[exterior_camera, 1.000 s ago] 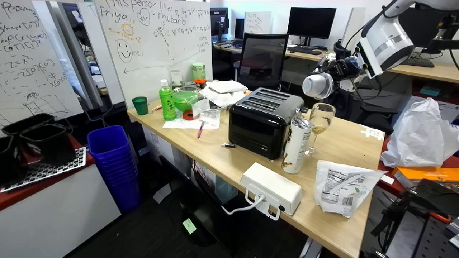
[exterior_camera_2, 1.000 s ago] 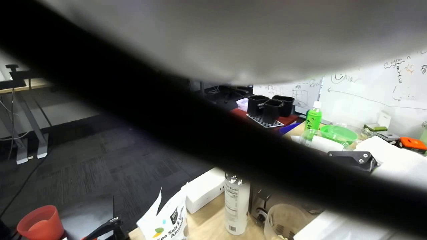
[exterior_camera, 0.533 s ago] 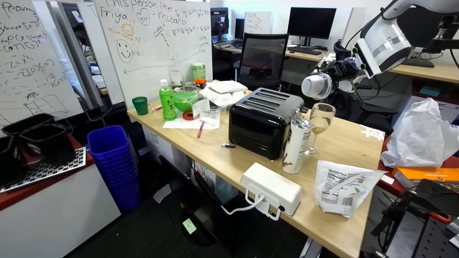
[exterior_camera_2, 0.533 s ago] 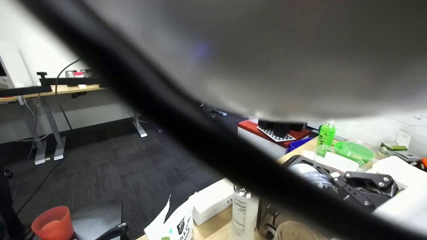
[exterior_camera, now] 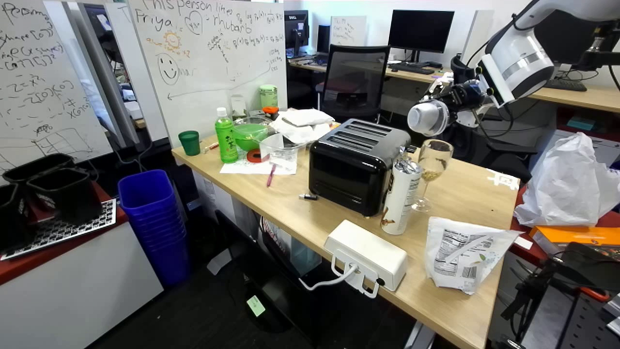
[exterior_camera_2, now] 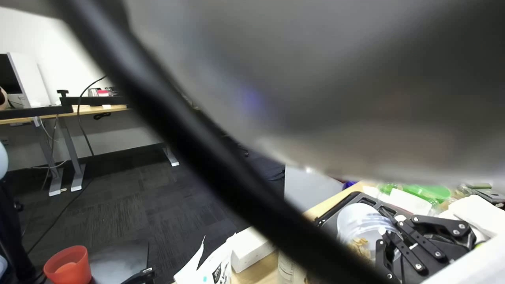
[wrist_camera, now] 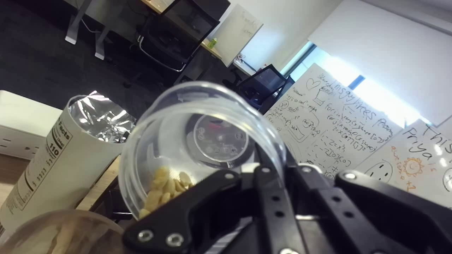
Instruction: Pour the contents of the bowl into the wine glass
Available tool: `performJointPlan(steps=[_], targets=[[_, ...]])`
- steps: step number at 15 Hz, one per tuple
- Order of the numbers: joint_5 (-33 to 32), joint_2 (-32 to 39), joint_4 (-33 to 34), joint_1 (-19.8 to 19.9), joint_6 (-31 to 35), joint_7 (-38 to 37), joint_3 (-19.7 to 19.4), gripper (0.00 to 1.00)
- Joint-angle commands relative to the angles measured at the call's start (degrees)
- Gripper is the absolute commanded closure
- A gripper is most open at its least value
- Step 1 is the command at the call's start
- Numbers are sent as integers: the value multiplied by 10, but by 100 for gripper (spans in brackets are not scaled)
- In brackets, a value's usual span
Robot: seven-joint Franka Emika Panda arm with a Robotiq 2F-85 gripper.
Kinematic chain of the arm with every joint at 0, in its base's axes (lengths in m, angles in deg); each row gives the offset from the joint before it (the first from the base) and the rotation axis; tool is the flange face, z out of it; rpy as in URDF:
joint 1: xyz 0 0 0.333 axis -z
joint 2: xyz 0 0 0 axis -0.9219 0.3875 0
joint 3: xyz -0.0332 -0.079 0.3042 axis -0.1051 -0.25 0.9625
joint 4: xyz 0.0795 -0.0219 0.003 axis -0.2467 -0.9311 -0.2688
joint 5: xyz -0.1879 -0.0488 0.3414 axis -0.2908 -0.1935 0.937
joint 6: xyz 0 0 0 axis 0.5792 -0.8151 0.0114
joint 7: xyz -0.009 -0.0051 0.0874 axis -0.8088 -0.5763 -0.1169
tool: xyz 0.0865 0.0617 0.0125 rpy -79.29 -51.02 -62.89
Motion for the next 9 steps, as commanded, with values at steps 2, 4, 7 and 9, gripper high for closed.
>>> performJointPlan(steps=[2,4,7,9], targets=[[11,20,17,11,-33,-14,1,98],[11,21,17,11,-38,-13,1,98],[14,23,17,13,-49,-17,1,98],[14,24,17,14,-53,-21,1,98]])
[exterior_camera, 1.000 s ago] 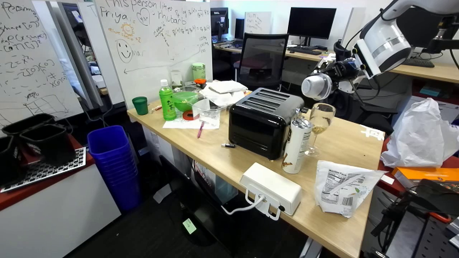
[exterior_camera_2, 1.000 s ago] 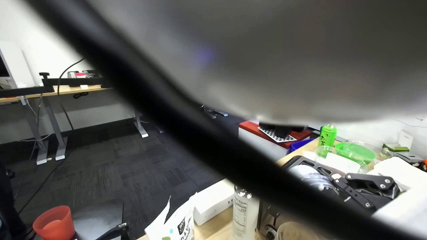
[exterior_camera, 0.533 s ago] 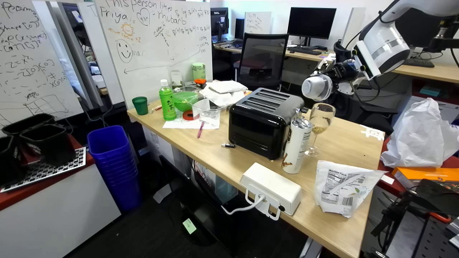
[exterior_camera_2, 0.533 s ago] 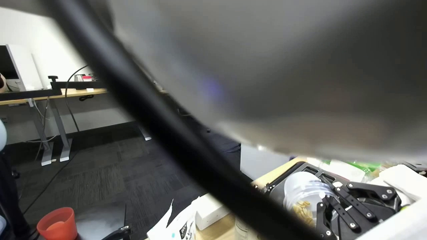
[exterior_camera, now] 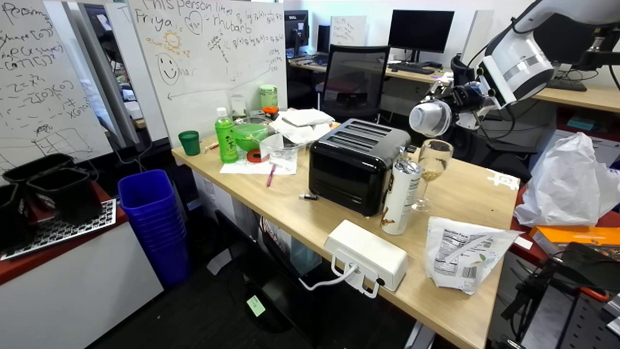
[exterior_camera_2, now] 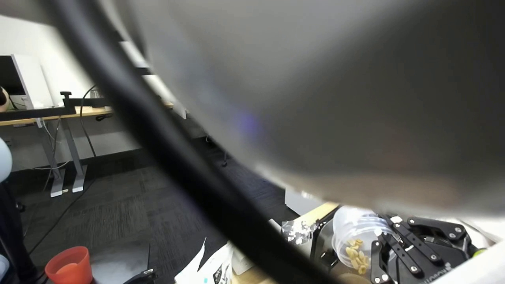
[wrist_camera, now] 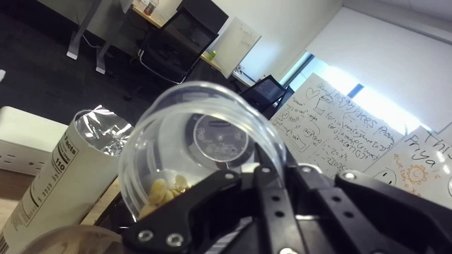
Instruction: Pour the contents of the bowl into the wine glass
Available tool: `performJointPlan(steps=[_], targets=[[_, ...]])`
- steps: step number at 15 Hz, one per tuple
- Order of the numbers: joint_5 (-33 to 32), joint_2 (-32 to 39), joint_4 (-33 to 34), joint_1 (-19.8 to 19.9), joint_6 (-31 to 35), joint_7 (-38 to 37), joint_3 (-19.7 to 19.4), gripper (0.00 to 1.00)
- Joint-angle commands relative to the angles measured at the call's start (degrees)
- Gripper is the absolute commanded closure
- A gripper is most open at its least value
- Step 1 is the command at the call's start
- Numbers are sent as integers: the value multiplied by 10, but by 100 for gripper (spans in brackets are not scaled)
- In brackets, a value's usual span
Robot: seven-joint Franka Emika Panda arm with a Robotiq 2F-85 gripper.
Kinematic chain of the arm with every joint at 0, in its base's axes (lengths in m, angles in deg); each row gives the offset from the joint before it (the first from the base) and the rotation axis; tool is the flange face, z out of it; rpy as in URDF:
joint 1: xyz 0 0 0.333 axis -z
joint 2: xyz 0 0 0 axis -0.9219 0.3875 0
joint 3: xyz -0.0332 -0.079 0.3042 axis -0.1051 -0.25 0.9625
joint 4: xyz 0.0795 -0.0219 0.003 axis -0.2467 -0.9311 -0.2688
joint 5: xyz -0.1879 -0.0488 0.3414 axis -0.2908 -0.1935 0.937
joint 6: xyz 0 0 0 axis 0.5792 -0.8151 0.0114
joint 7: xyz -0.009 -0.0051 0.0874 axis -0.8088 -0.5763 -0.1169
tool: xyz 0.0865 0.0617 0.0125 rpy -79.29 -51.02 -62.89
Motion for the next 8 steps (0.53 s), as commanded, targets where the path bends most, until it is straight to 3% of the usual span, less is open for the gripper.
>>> performJointPlan(steps=[1,8], targets=[[14,17,17,12,-30,-17,1,98],[22,26,21,14,-44,-29,2,98]])
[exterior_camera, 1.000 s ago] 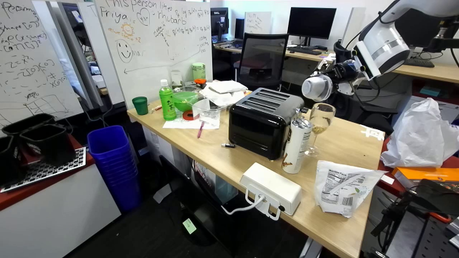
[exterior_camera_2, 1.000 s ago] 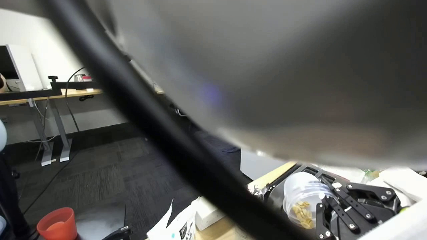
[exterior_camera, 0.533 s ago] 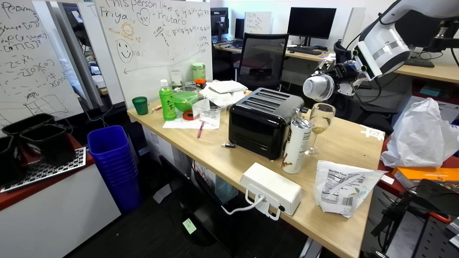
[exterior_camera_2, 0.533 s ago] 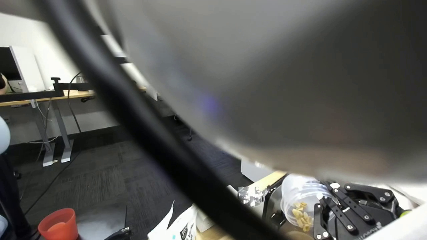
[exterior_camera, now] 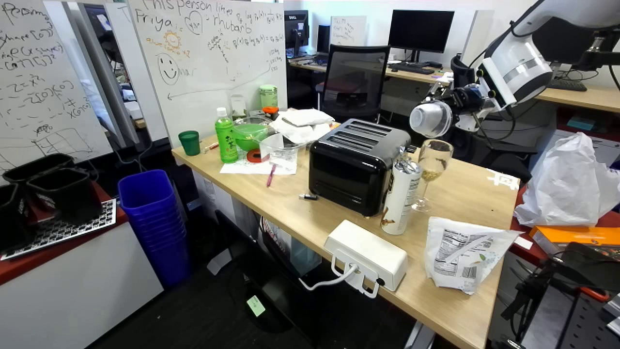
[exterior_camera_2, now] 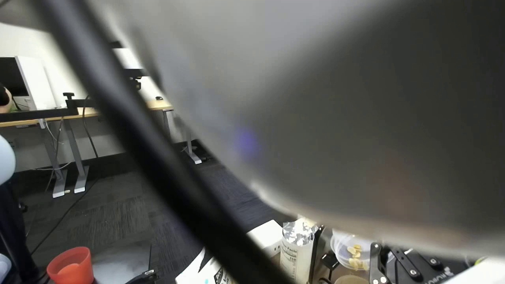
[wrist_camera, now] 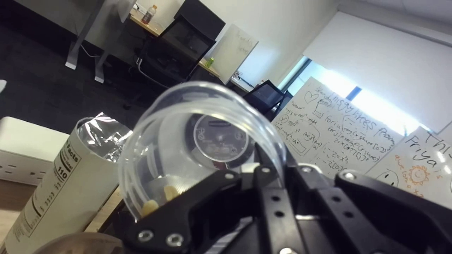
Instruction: Pour the contents of the bowl into the wine glass
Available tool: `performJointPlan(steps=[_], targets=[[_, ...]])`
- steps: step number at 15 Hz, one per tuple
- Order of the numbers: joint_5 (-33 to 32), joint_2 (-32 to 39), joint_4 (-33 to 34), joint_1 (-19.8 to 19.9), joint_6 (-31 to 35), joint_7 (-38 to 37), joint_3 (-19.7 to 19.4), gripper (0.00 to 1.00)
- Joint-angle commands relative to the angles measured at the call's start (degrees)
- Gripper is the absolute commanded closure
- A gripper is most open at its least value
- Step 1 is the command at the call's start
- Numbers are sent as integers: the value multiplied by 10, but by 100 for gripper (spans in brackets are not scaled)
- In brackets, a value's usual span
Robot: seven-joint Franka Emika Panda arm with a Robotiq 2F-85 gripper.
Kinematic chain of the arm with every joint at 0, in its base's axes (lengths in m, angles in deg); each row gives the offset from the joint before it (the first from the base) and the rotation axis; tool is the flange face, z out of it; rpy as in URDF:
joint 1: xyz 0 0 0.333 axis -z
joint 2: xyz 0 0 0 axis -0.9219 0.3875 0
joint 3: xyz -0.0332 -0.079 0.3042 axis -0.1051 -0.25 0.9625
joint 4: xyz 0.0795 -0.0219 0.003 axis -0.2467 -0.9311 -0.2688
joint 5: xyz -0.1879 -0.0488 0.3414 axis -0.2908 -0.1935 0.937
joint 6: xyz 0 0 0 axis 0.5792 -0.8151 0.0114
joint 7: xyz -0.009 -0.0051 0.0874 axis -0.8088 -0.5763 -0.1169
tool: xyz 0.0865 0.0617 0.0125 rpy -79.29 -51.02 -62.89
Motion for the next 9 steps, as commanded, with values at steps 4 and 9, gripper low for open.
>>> performJointPlan(steps=[4,9], targets=[[33,23,24,14,-41,-39,2,98],[44,29,30,14,-46,-56,1,98]])
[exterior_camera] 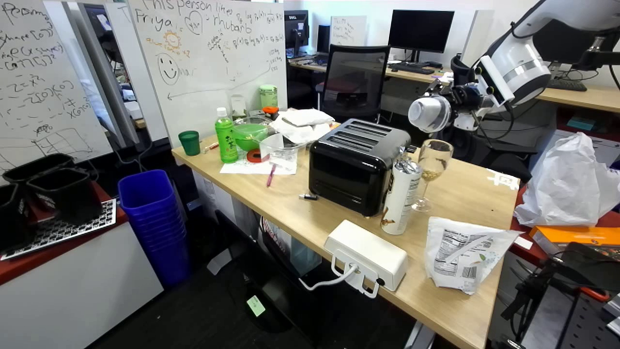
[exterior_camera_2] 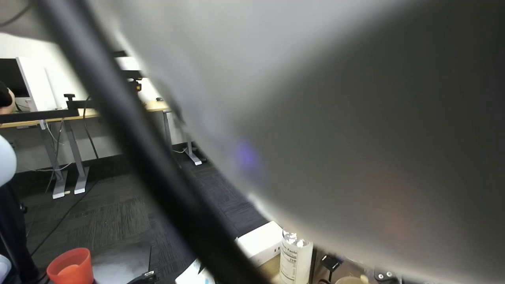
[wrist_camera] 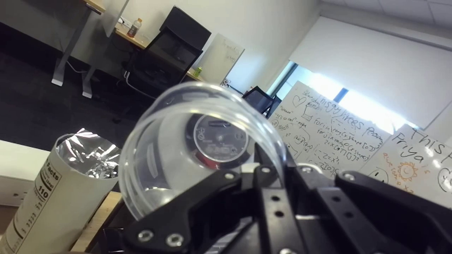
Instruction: Pour the contents of the bowl into the wine glass
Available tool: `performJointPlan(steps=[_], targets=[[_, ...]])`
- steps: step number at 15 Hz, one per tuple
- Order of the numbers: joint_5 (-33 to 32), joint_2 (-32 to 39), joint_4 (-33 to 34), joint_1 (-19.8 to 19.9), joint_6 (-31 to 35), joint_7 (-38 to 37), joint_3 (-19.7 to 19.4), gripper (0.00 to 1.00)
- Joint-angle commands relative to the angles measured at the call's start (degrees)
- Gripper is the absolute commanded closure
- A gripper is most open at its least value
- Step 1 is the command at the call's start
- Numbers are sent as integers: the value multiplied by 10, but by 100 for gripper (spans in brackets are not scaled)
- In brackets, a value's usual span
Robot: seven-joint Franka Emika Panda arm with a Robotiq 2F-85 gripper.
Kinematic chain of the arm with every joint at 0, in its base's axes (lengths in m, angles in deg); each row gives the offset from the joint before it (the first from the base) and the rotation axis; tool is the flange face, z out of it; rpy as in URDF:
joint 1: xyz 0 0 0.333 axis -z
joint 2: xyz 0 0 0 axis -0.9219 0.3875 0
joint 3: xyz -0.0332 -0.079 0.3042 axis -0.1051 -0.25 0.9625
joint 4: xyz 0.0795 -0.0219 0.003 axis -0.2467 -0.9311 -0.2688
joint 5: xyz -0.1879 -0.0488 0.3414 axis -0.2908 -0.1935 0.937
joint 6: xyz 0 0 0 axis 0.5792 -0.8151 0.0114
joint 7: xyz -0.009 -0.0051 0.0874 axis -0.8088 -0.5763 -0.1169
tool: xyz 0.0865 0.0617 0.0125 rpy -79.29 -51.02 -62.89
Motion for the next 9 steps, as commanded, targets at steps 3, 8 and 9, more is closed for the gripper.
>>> performJointPlan(steps=[3,8,9], targets=[[23,27,26,14,-31,-28,2,98],[42,35,34,18,-38,-51,3,98],[46,37,35,19,-40,-54,3,98]])
